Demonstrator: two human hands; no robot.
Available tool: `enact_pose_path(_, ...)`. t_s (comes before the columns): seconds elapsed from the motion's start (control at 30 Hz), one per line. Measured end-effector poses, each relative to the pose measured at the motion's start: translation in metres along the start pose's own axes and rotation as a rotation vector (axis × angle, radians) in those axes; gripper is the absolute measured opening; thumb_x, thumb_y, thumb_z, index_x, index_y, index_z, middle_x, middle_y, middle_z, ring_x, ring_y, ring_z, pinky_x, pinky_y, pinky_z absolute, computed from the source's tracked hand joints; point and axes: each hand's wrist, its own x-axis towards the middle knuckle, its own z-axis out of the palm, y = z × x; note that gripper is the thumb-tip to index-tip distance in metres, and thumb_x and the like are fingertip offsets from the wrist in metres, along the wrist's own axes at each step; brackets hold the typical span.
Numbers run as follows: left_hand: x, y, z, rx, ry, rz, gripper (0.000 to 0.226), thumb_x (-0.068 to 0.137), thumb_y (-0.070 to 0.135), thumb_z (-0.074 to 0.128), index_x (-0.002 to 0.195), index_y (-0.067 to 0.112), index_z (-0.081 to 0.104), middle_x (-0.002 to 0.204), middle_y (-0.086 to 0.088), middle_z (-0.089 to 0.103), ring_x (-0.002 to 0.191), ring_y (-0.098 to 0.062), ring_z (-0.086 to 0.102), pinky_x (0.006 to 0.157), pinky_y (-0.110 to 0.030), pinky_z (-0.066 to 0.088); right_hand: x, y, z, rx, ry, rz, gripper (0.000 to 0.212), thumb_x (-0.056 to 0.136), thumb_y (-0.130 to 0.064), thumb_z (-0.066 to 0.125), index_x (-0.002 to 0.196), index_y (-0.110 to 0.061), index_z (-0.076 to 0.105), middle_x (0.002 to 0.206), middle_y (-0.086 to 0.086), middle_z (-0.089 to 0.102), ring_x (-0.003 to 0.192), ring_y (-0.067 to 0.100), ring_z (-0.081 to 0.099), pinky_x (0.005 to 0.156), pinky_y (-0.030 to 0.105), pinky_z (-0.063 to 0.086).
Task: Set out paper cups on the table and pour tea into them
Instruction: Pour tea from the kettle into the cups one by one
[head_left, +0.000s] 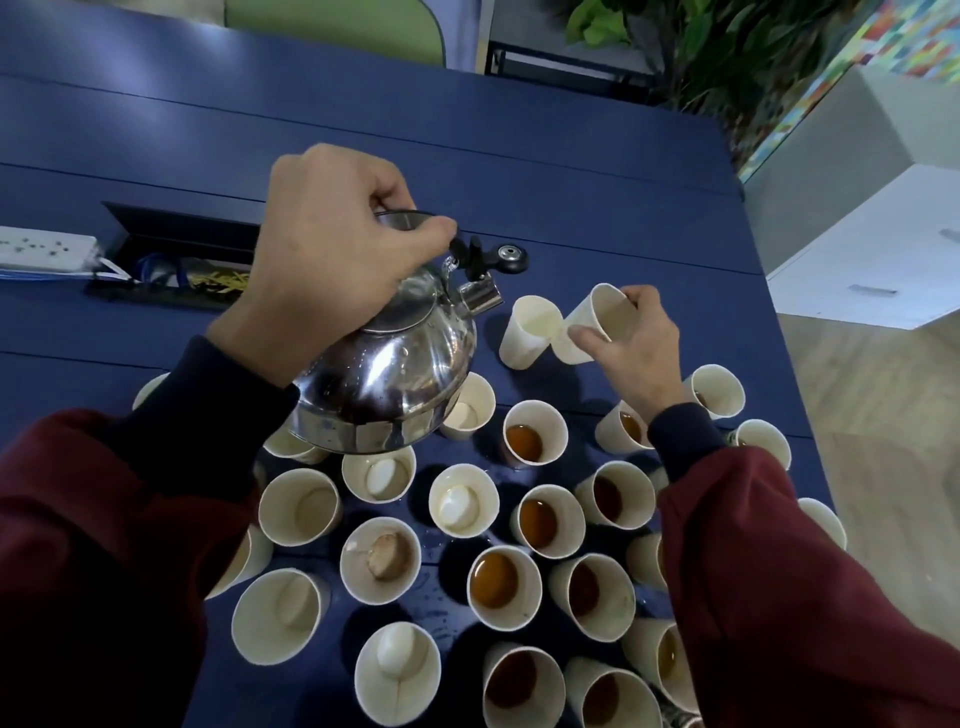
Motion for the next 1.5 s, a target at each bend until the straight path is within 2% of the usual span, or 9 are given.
enact_pose_path(0.1, -0.001, -0.001, -0.005, -0.002, 0.002, -0.001, 0.031, 0.081, 0.038, 0.076, 0.069, 0.01, 0.069, 0.058, -0.003, 0.064, 0.051, -0.011, 0.049, 0.055, -0.021, 0.039, -0.001, 0.001, -0.005, 0.005, -0.003, 0.027, 0.052, 0.08, -0.029, 0.082, 0.119, -0.013, 0.052, 0.11, -0.002, 0.058, 0.096, 0.015, 0.055, 0.075, 0.017, 0.042)
enact_pose_path(0.33, -0.004, 0.0, -0.007, -0.006, 0.0, -0.006, 0.032, 0.082, 0.038, 0.076, 0.069, 0.009, 0.069, 0.058, -0.002, 0.063, 0.053, -0.015, 0.055, 0.058, -0.029, 0.047, -0.003, 0.016, -0.003, -0.2, -0.1, 0.085, 0.058, 0.079, -0.025, 0.08, 0.124, -0.007, 0.048, 0.123, 0.013, 0.056, 0.11, 0.032, 0.055, 0.09, 0.036, 0.044)
enact_pose_path(0.53, -0.005, 0.001, -0.002, -0.031, -0.029, -0.021, 0.03, 0.081, 0.037, 0.077, 0.068, 0.011, 0.068, 0.057, -0.003, 0.063, 0.049, -0.009, 0.048, 0.05, -0.011, 0.037, -0.007, 0.023, 0.014, -0.445, -0.378, 0.102, 0.062, 0.08, -0.029, 0.081, 0.123, -0.003, 0.044, 0.128, 0.018, 0.051, 0.113, 0.036, 0.054, 0.09, 0.042, 0.045)
enact_pose_path(0.63, -0.006, 0.0, -0.001, -0.028, -0.044, -0.017, 0.031, 0.082, 0.037, 0.077, 0.067, 0.011, 0.068, 0.056, -0.002, 0.063, 0.05, -0.009, 0.05, 0.052, -0.015, 0.039, -0.003, 0.024, 0.015, -0.489, -0.45, 0.093, 0.08, 0.073, -0.038, 0.087, 0.13, -0.007, 0.042, 0.133, 0.015, 0.05, 0.117, 0.033, 0.054, 0.093, 0.041, 0.046)
enact_pose_path(0.9, -0.003, -0.003, 0.002, -0.036, -0.046, -0.015, 0.032, 0.082, 0.038, 0.078, 0.067, 0.012, 0.067, 0.056, 0.0, 0.062, 0.049, -0.008, 0.05, 0.054, -0.019, 0.041, 0.024, -0.002, 0.032, -0.478, -0.439, -0.103, 0.108, 0.071, -0.053, 0.085, 0.152, -0.009, 0.029, 0.151, 0.014, 0.039, 0.137, 0.032, 0.043, 0.111, 0.05, 0.038)
enact_pose_path(1.1, -0.001, -0.01, 0.0, -0.019, -0.031, -0.009, 0.034, 0.082, 0.038, 0.077, 0.068, 0.008, 0.068, 0.057, -0.006, 0.063, 0.051, -0.015, 0.052, 0.058, -0.029, 0.046, 0.032, -0.013, 0.066, -0.586, -0.486, -0.197, 0.092, 0.078, -0.04, 0.083, 0.15, -0.009, 0.035, 0.149, 0.012, 0.043, 0.133, 0.033, 0.046, 0.112, 0.055, 0.032)
enact_pose_path(1.23, -0.002, -0.013, -0.003, 0.008, -0.032, 0.0, 0.035, 0.082, 0.039, 0.077, 0.068, 0.009, 0.068, 0.057, -0.004, 0.063, 0.055, -0.02, 0.057, 0.058, -0.027, 0.045, 0.028, -0.015, 0.073, -0.471, -0.414, -0.227, 0.072, 0.081, -0.025, 0.079, 0.142, -0.006, 0.046, 0.14, 0.014, 0.048, 0.12, 0.036, 0.054, 0.099, 0.042, 0.042)
enact_pose_path(1.4, -0.008, -0.008, -0.011, -0.016, -0.032, -0.017, 0.032, 0.082, 0.039, 0.078, 0.071, 0.01, 0.07, 0.058, 0.0, 0.062, 0.049, -0.009, 0.052, 0.054, -0.02, 0.045, 0.005, -0.024, 0.062, -0.039, -0.229, -0.092, 0.069, 0.072, -0.019, 0.085, 0.131, -0.013, 0.05, 0.129, 0.005, 0.057, 0.116, 0.023, 0.056, 0.101, 0.035, 0.046)
enact_pose_path(1.5, -0.015, -0.001, -0.018, -0.045, -0.02, -0.024, 0.03, 0.081, 0.036, 0.078, 0.07, 0.009, 0.07, 0.057, -0.001, 0.063, 0.051, -0.017, 0.058, 0.059, -0.035, 0.057, -0.013, -0.034, 0.05, 0.275, -0.15, 0.031, 0.049, 0.069, -0.02, 0.086, 0.11, -0.024, 0.059, 0.109, -0.006, 0.065, 0.101, 0.016, 0.063, 0.093, 0.038, 0.054)
